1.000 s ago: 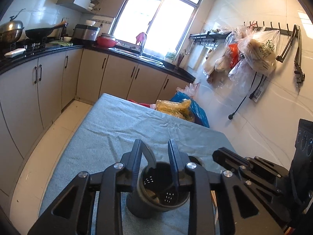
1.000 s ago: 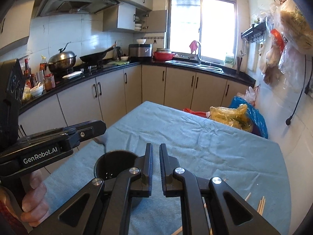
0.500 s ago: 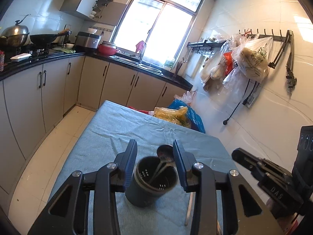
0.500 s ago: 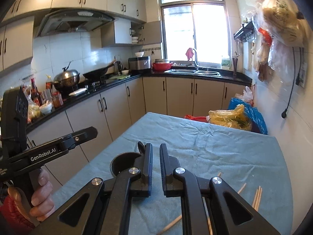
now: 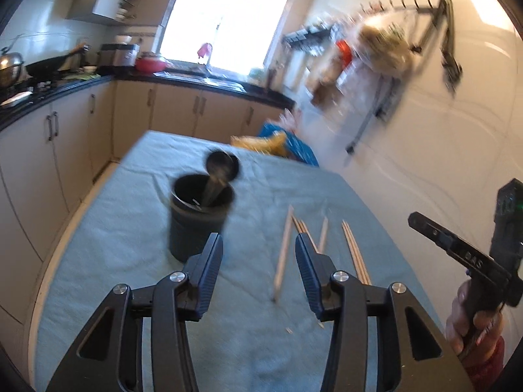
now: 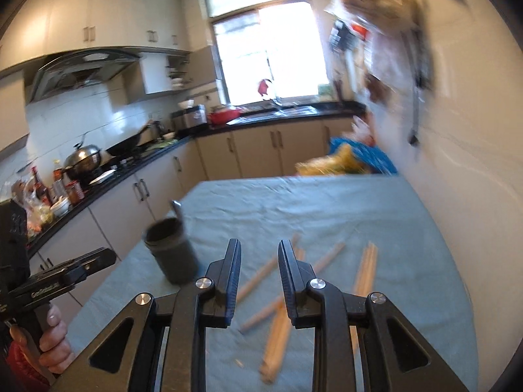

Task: Organize utensils
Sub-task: 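Grasp a wooden chopstick with the left tool while the right tool grasps another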

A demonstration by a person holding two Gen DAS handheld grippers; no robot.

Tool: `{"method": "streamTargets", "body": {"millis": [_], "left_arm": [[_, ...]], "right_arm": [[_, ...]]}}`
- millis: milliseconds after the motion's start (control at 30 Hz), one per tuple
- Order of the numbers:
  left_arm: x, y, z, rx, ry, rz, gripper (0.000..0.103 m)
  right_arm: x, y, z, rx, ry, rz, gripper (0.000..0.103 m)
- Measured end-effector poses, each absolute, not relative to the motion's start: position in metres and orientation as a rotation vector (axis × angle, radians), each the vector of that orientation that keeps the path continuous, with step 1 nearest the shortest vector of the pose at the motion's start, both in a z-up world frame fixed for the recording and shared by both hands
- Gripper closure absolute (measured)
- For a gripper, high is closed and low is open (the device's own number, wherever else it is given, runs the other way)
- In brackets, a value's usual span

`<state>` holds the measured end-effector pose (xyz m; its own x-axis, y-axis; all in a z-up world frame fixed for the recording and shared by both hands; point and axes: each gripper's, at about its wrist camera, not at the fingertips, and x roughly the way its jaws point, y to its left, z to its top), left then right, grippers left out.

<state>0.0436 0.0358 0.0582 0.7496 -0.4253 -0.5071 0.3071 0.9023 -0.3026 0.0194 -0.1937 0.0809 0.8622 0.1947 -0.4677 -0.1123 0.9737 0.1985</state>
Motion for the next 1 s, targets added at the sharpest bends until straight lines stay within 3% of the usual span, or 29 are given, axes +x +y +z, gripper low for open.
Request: {"method": "streamTargets", "body": {"millis": [533, 1000], "left_arm": [[0.055, -0.042, 0.024, -0.045, 0.809, -0.458, 0.058], [0.161, -0.118, 0.000, 0.090, 1.027, -0.348, 0.058]], "right_arm": [[0.015, -0.303, 0.021, 0.420, 0.678, 0.018, 0.078], [0.025, -0.328, 0.000, 0.477, 0.757, 0.014, 0.078]]}}
